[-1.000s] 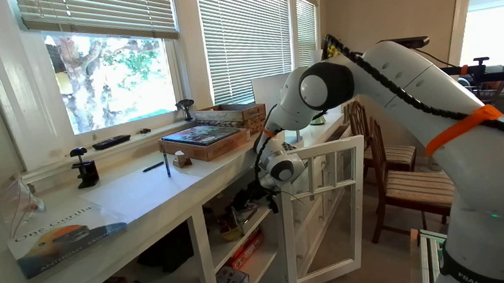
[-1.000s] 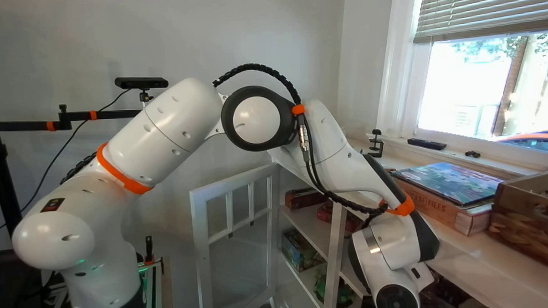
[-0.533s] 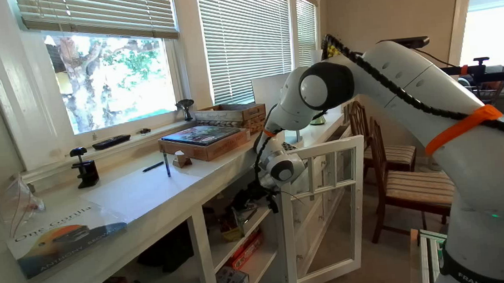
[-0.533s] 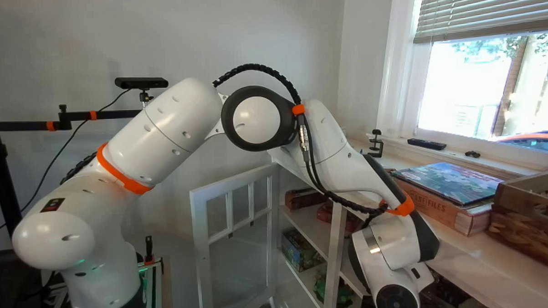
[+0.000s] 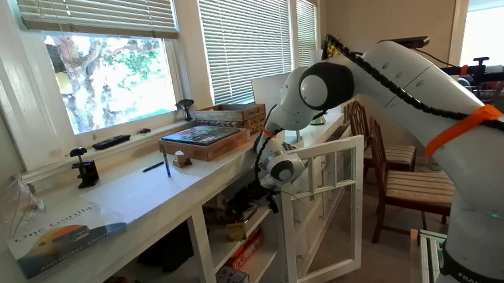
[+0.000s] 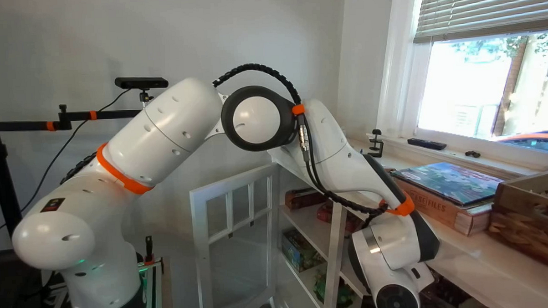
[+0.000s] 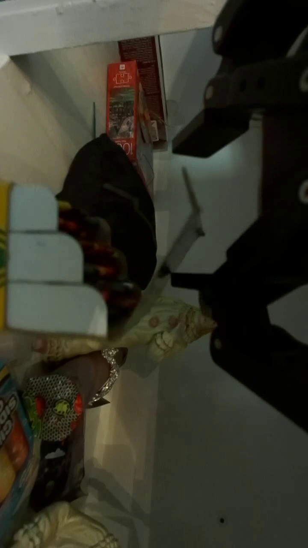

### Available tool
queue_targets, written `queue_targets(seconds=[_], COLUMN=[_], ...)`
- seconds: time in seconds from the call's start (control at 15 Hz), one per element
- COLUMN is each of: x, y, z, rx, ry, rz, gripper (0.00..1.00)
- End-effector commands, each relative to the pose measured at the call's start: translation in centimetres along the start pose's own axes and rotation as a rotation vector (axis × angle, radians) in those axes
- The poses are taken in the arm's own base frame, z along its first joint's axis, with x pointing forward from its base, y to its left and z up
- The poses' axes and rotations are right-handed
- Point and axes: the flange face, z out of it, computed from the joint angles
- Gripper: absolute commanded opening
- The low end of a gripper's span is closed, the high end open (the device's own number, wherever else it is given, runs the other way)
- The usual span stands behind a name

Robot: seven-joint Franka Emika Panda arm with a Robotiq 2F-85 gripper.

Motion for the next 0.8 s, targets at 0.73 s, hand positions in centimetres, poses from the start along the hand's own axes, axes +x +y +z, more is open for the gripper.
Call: queue_targets(seconds=[0.73], x=[0.57], y=[0.09], z=[0.42], rx=[0.030], ry=[-0.058], rz=[-0.052], gripper=[1.00])
